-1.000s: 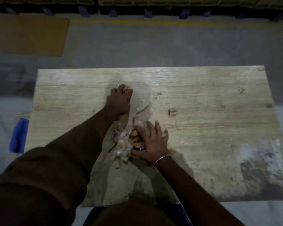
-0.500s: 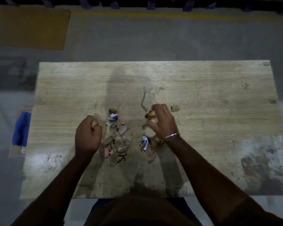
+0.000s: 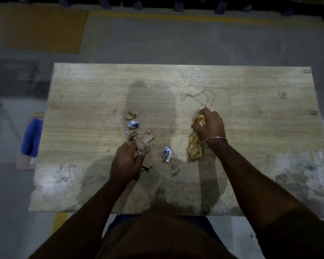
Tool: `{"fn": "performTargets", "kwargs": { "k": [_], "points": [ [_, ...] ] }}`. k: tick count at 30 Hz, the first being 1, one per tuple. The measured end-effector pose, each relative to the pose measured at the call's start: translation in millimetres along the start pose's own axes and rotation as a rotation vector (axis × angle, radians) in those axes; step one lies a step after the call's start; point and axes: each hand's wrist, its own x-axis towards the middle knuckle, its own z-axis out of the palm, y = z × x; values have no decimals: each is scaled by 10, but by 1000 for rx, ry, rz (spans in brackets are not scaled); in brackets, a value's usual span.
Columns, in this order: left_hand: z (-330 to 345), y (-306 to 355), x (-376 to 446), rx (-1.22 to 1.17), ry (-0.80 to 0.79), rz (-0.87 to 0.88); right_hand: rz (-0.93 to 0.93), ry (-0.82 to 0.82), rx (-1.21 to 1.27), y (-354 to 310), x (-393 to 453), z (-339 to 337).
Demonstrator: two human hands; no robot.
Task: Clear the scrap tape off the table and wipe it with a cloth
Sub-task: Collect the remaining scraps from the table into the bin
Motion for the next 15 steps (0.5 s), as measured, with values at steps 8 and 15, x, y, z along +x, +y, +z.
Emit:
{"fn": "performTargets", "kwargs": {
  "k": [8, 15],
  "points": [
    [-210, 187, -81, -432, 193, -25, 121, 369, 468, 58, -582, -307],
    [-296, 233, -6, -320, 140, -141, -99, 161, 119, 40, -1234, 304]
  ]
}}
